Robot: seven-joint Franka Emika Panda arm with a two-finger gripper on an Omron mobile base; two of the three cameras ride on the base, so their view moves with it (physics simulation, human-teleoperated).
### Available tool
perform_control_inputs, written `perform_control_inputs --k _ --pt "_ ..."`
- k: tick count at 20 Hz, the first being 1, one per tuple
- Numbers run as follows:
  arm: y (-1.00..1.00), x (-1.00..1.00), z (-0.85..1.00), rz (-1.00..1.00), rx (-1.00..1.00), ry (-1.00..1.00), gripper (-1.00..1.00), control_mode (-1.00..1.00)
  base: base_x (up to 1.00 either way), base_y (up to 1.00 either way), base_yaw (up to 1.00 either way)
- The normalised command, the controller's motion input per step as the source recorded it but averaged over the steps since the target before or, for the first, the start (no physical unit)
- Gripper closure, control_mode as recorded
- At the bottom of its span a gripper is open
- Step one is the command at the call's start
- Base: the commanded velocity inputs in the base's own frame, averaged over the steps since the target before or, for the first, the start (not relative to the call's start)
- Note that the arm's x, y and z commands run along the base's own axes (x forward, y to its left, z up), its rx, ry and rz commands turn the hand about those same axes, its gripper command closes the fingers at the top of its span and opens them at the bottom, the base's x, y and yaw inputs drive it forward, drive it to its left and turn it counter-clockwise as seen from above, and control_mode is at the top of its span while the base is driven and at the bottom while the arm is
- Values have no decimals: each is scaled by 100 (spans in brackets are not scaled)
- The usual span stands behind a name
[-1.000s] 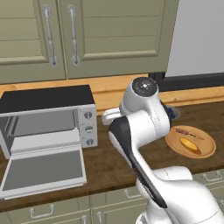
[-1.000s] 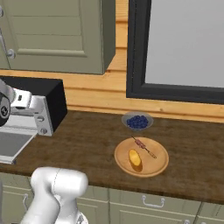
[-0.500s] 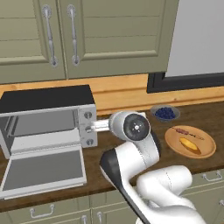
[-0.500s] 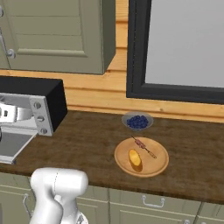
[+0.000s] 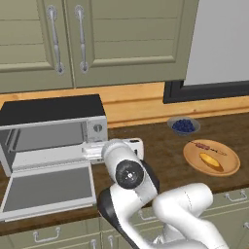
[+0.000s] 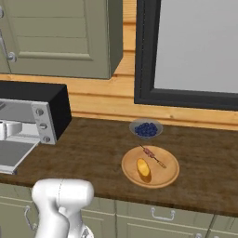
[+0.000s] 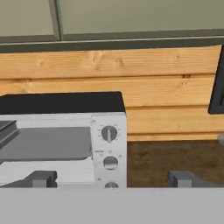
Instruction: Pick up the kebab skewer and baguette bread, and place them inside the toaster oven. Close the toaster oven door and start by setting the timer.
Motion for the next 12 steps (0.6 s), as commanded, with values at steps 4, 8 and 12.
perform_control_inputs --k 4,8,12 --pt "68 9 0 0 3 -6 -100 -100 0 0 0" --pt "60 29 -5 0 7 10 -100 -100 0 0 0" --pt "65 51 -16 0 2 21 -100 -100 0 0 0"
